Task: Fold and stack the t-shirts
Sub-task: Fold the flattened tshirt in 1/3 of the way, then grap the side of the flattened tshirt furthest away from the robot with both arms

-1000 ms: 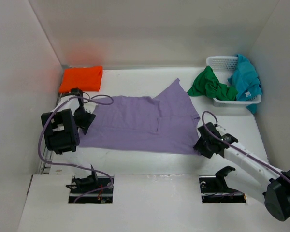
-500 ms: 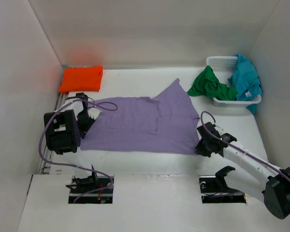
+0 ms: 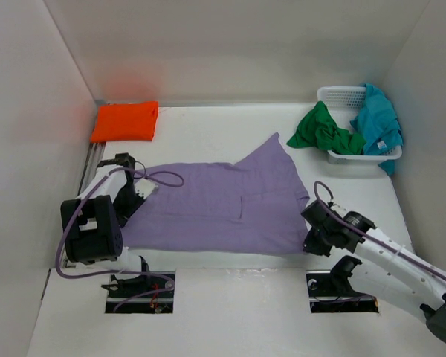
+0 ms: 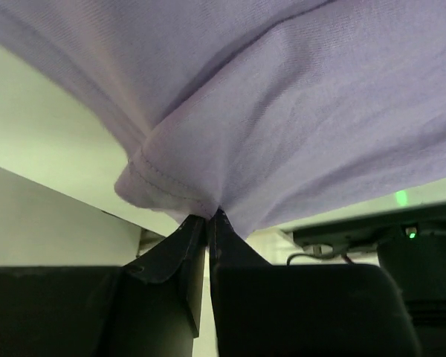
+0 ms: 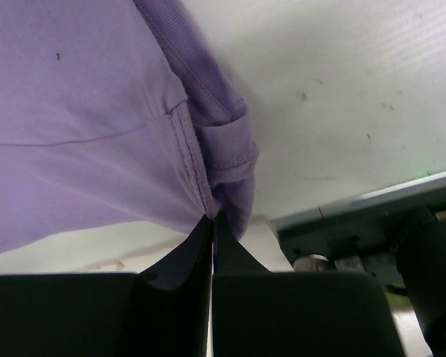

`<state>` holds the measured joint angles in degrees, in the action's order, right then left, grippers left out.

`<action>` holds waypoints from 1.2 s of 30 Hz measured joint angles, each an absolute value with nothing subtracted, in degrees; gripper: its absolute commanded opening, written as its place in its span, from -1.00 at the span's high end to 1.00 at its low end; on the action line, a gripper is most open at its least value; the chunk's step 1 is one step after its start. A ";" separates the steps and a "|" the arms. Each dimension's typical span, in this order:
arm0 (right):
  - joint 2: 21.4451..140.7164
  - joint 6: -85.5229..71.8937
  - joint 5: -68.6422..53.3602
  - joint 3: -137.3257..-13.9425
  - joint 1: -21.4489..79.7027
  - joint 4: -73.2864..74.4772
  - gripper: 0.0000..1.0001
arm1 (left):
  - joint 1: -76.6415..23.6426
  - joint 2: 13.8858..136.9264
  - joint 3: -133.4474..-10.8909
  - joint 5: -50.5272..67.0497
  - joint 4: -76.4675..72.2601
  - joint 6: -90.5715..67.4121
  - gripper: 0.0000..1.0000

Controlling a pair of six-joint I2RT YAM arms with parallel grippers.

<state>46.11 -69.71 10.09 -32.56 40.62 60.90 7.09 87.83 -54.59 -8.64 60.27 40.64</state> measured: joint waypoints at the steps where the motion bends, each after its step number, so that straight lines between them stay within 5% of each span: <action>1: 46.50 -70.32 10.04 -33.08 41.74 62.00 0.97 | 7.20 87.77 -53.78 -9.10 60.55 41.01 0.91; 5: 48.05 -72.03 9.78 -34.85 44.40 65.25 0.39 | 7.77 87.35 -51.00 -10.94 61.71 42.28 0.49; 7: 48.05 -71.94 9.52 -35.33 44.66 66.37 0.28 | 7.88 86.98 -50.09 -11.75 62.28 42.72 0.12; 9: 48.12 -71.50 9.50 -36.14 44.45 67.53 0.22 | 8.23 86.83 -49.87 -12.05 62.87 43.05 -0.04; 14: 51.81 -65.54 10.55 -46.13 40.25 69.36 0.14 | 12.19 86.85 -55.66 -11.79 64.99 43.13 -0.14; 20: 65.76 -50.57 11.77 -64.79 30.15 62.39 -0.03 | 16.99 92.20 -78.30 -6.50 59.90 38.02 -0.19; 26: 88.27 -38.28 9.08 -81.47 20.36 49.50 -0.22 | 17.32 104.81 -89.21 3.36 54.89 27.22 -0.16; 36: 129.54 -29.80 4.45 -117.56 13.45 44.05 -0.28 | 17.98 117.19 -90.78 7.90 47.97 13.13 -0.17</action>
<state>129.54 -29.80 4.45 -117.56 13.45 44.05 17.98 117.19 -90.78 7.90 47.97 13.13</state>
